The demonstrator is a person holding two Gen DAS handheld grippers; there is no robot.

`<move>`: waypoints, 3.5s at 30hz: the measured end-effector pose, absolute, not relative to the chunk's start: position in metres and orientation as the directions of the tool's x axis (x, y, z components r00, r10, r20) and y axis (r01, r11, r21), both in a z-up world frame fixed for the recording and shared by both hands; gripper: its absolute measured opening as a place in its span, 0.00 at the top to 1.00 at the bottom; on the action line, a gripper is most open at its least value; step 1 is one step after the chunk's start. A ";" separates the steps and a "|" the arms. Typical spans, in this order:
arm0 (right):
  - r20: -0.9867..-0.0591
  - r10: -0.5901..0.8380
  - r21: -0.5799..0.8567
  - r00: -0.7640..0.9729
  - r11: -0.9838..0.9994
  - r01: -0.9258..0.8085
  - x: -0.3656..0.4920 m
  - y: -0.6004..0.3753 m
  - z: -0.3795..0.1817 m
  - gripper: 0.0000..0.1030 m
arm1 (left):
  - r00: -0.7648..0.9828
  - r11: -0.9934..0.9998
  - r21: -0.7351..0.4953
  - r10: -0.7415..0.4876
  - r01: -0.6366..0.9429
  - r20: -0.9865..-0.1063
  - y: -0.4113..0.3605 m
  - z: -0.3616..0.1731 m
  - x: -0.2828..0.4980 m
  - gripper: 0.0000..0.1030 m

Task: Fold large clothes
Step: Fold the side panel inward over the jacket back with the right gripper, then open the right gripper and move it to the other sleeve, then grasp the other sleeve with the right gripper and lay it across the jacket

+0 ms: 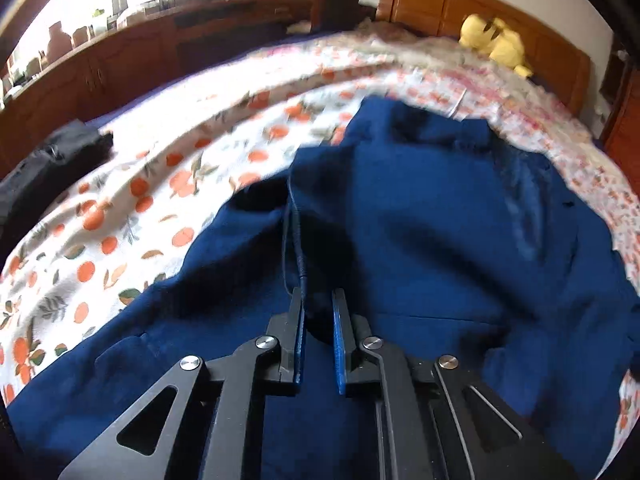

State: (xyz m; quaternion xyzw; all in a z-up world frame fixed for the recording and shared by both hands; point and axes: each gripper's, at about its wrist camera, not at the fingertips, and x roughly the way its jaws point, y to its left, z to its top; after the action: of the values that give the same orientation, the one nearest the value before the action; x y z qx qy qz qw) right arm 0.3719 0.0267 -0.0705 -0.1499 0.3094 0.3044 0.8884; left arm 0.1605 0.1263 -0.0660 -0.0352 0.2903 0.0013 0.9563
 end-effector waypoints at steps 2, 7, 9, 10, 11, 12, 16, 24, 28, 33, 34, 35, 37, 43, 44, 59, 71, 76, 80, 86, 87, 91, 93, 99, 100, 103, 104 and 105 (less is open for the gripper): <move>-0.599 0.469 -0.056 0.649 0.784 -0.618 0.361 0.006 -0.054 0.90 | 0.830 0.998 -0.058 -0.024 -0.011 -0.558 0.119 -0.066 0.163 0.18; -0.524 0.502 -0.031 0.688 0.796 -0.605 0.332 -0.049 -0.019 0.90 | 0.825 0.998 -0.050 -0.047 0.023 -0.563 0.099 -0.067 0.170 0.18; -0.503 0.505 -0.031 0.702 0.801 -0.598 0.319 -0.071 -0.006 0.90 | 0.822 0.998 -0.045 -0.056 0.037 -0.567 0.089 -0.067 0.174 0.18; -0.489 0.506 -0.027 0.710 0.805 -0.592 0.313 -0.081 -0.001 0.90 | 0.821 0.998 -0.044 -0.060 0.043 -0.568 0.085 -0.068 0.176 0.18; -0.476 0.512 -0.018 0.715 0.807 -0.590 0.307 -0.092 0.002 0.90 | 0.820 0.998 -0.044 -0.066 0.050 -0.568 0.080 -0.067 0.178 0.18; -0.464 0.516 -0.009 0.720 0.810 -0.586 0.301 -0.102 0.004 0.90 | 0.820 0.997 -0.044 -0.074 0.059 -0.567 0.074 -0.067 0.180 0.18; -0.430 0.485 0.014 0.761 0.847 -0.531 0.286 -0.133 -0.007 0.90 | 0.821 0.994 -0.037 -0.105 0.101 -0.561 0.050 -0.065 0.188 0.18; -0.494 0.376 0.059 0.784 0.914 -0.401 0.290 -0.176 -0.064 0.90 | 0.818 0.984 0.042 -0.120 0.173 -0.563 0.004 -0.068 0.189 0.18; -0.542 0.329 0.078 0.774 0.936 -0.343 0.297 -0.190 -0.087 0.90 | 0.796 0.977 0.009 -0.168 0.212 -0.582 -0.008 -0.072 0.195 0.18; -0.535 0.379 0.094 0.756 0.915 -0.392 0.292 -0.190 -0.092 0.90 | 0.798 0.970 0.004 -0.198 0.244 -0.568 -0.025 -0.065 0.209 0.18; -0.529 0.379 0.080 0.759 0.913 -0.399 0.288 -0.191 -0.090 0.90 | 0.800 0.968 0.001 -0.207 0.251 -0.563 -0.028 -0.064 0.214 0.18; -0.531 0.375 0.066 0.760 0.912 -0.404 0.283 -0.188 -0.089 0.90 | 0.800 0.967 -0.003 -0.213 0.255 -0.560 -0.030 -0.064 0.217 0.18; -0.522 0.380 0.054 0.764 0.908 -0.415 0.273 -0.187 -0.087 0.90 | 0.803 0.966 -0.012 -0.222 0.259 -0.553 -0.034 -0.064 0.229 0.18; -0.512 0.333 -0.069 0.792 0.903 -0.424 0.255 -0.194 -0.082 0.75 | 0.800 0.965 -0.052 -0.242 0.256 -0.548 -0.033 -0.080 0.247 0.18; -0.511 0.331 -0.082 0.793 0.900 -0.429 0.253 -0.191 -0.081 0.70 | 0.798 0.965 -0.060 -0.245 0.255 -0.550 -0.032 -0.082 0.248 0.18; -0.701 0.395 -0.037 0.593 0.811 -0.583 0.287 -0.116 -0.102 0.51 | 0.794 0.967 -0.091 -0.249 0.239 -0.554 0.004 -0.090 0.238 0.18; -0.694 0.378 0.009 0.613 0.856 -0.517 0.309 -0.163 -0.090 0.89 | 0.778 0.965 -0.102 -0.256 0.243 -0.573 0.018 -0.101 0.232 0.18; -0.614 0.398 0.006 0.682 0.866 -0.501 0.296 -0.187 -0.033 0.90 | 0.769 0.965 -0.103 -0.253 0.240 -0.587 0.018 -0.106 0.236 0.18; -0.531 0.387 -0.023 0.754 0.883 -0.470 0.283 -0.211 0.019 0.90 | 0.770 0.966 -0.095 -0.249 0.240 -0.588 0.016 -0.106 0.236 0.18; -0.551 0.203 -0.081 0.809 0.952 -0.294 0.311 -0.245 0.037 0.90 | 0.771 0.967 -0.091 -0.246 0.239 -0.588 0.015 -0.106 0.235 0.18; -0.576 0.174 -0.083 0.799 0.960 -0.269 0.320 -0.251 0.030 0.90 | 0.770 0.967 -0.091 -0.245 0.238 -0.589 0.015 -0.107 0.235 0.18; -0.676 0.095 -0.079 0.731 0.977 -0.200 0.358 -0.276 -0.013 0.90 | 0.769 0.967 -0.089 -0.243 0.237 -0.591 0.014 -0.106 0.235 0.18; -0.713 0.080 -0.065 0.696 0.982 -0.179 0.371 -0.288 -0.034 0.89 | 0.768 0.967 -0.089 -0.244 0.238 -0.592 0.014 -0.106 0.235 0.18; -0.712 -0.029 -0.127 0.701 0.988 -0.088 0.391 -0.311 -0.055 0.68 | 0.761 0.965 -0.090 -0.250 0.246 -0.599 0.011 -0.107 0.236 0.18; -0.710 -0.008 -0.105 0.704 0.990 -0.095 0.393 -0.316 -0.056 0.66 | 0.760 0.965 -0.089 -0.251 0.248 -0.599 0.011 -0.107 0.236 0.18; -0.697 0.017 -0.077 0.717 0.992 -0.099 0.396 -0.312 -0.065 0.64 | 0.760 0.964 -0.090 -0.254 0.251 -0.598 0.011 -0.106 0.237 0.18; -0.691 0.022 -0.068 0.722 0.993 -0.095 0.397 -0.316 -0.068 0.63 | 0.761 0.963 -0.090 -0.255 0.253 -0.597 0.011 -0.106 0.236 0.18; -0.687 0.034 -0.050 0.726 0.994 -0.094 0.403 -0.316 -0.072 0.63 | 0.761 0.963 -0.090 -0.256 0.253 -0.596 0.010 -0.106 0.236 0.18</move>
State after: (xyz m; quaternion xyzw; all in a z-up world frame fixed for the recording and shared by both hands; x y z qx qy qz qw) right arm 0.4029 -0.3162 -0.0720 -0.0405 0.3685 0.0345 0.9281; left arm 0.2361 0.0102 -0.1064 -0.0019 0.3180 -0.1357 0.9383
